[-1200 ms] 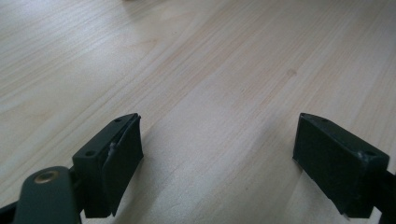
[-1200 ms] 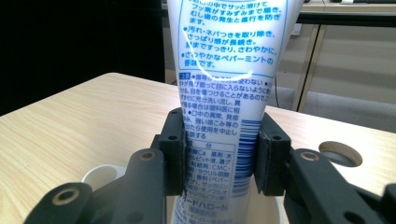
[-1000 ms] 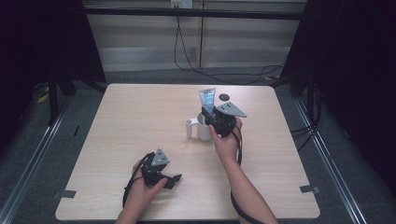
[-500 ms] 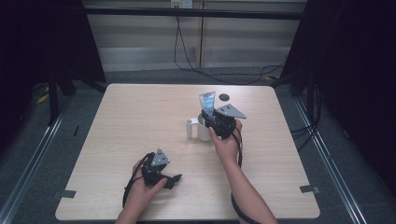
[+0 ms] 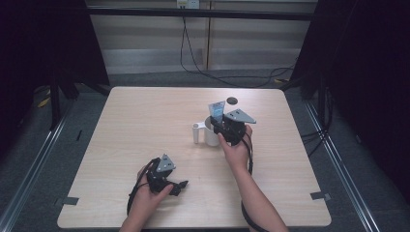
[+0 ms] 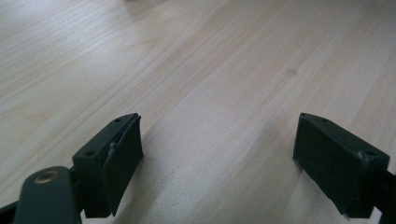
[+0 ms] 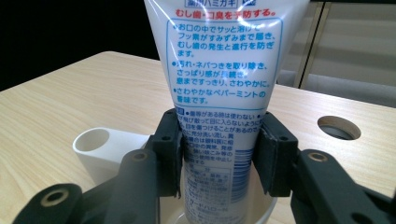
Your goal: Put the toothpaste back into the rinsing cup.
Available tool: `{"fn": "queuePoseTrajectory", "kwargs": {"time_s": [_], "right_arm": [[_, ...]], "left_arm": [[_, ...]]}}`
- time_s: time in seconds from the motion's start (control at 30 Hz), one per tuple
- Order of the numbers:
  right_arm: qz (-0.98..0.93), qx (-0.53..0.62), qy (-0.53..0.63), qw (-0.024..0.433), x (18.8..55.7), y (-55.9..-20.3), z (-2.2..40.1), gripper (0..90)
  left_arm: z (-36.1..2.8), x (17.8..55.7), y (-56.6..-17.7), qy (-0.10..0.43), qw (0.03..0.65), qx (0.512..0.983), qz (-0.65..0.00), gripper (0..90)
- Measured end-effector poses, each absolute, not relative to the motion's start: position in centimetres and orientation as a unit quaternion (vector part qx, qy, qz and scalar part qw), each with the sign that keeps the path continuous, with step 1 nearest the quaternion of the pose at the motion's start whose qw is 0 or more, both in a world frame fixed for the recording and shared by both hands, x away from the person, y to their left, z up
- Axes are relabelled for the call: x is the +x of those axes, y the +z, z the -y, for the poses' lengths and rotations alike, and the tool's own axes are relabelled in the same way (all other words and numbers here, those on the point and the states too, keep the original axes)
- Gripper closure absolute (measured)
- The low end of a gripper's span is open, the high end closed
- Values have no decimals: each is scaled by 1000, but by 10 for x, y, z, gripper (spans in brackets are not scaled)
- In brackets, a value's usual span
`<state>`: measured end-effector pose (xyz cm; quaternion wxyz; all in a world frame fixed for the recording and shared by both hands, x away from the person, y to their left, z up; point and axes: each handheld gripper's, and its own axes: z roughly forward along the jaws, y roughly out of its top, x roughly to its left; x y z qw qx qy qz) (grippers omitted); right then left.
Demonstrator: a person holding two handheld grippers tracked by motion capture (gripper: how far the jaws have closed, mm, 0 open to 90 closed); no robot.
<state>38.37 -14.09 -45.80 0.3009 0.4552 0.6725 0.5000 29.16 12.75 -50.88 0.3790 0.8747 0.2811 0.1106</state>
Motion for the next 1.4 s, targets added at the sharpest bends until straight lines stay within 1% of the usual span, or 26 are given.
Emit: {"fn": "queuePoseTrajectory", "kwargs": {"time_s": [0.43, 0.6, 0.73, 0.97, 1.13, 1.3, 1.4], "right_arm": [[-675, 457, 498, 296, 382, -458, 142, 551], [-679, 458, 493, 293, 382, -458, 143, 492], [-685, 456, 487, 292, 381, -461, 143, 477], [-681, 455, 494, 292, 381, -458, 144, 403], [-680, 453, 497, 292, 381, -454, 147, 380], [-687, 444, 488, 306, 382, -451, 144, 294], [-695, 440, 480, 305, 382, -449, 142, 268]], "left_arm": [[-127, 292, -509, 111, 379, 875, -281, 153], [-127, 292, -509, 111, 379, 875, -281, 153], [-127, 292, -509, 111, 379, 875, -281, 153], [-127, 292, -509, 111, 379, 875, -281, 153], [-127, 292, -509, 111, 379, 874, -281, 152], [-127, 292, -509, 111, 379, 875, -281, 152], [-127, 292, -509, 111, 377, 875, -282, 152]]}}
